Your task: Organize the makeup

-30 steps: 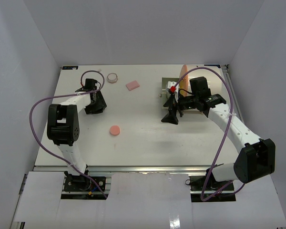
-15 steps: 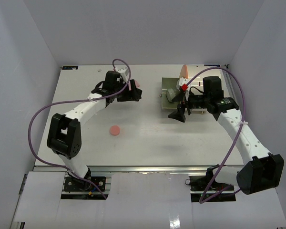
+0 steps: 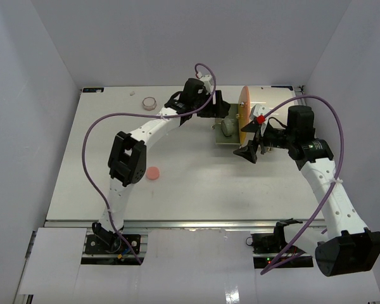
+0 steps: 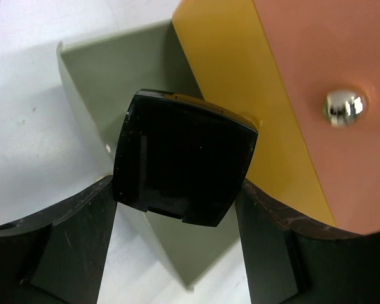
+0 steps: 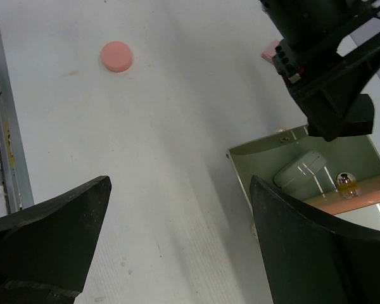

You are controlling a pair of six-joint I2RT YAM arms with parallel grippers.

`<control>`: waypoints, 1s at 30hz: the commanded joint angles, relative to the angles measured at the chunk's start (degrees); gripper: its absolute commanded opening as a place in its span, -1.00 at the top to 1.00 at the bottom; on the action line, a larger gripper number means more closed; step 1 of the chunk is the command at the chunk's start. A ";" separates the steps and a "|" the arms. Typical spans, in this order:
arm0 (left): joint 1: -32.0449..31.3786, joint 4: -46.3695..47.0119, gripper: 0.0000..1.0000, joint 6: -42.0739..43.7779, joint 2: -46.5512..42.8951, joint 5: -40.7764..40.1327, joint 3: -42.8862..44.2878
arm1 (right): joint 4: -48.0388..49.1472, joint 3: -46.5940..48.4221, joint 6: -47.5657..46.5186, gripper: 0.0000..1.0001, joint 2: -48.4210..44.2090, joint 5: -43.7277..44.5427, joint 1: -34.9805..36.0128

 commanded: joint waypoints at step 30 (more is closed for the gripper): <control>1.12 -3.93 -0.96 3.95 -18.60 -12.47 -6.89 | 0.11 0.78 1.15 -0.93 3.13 1.42 -0.89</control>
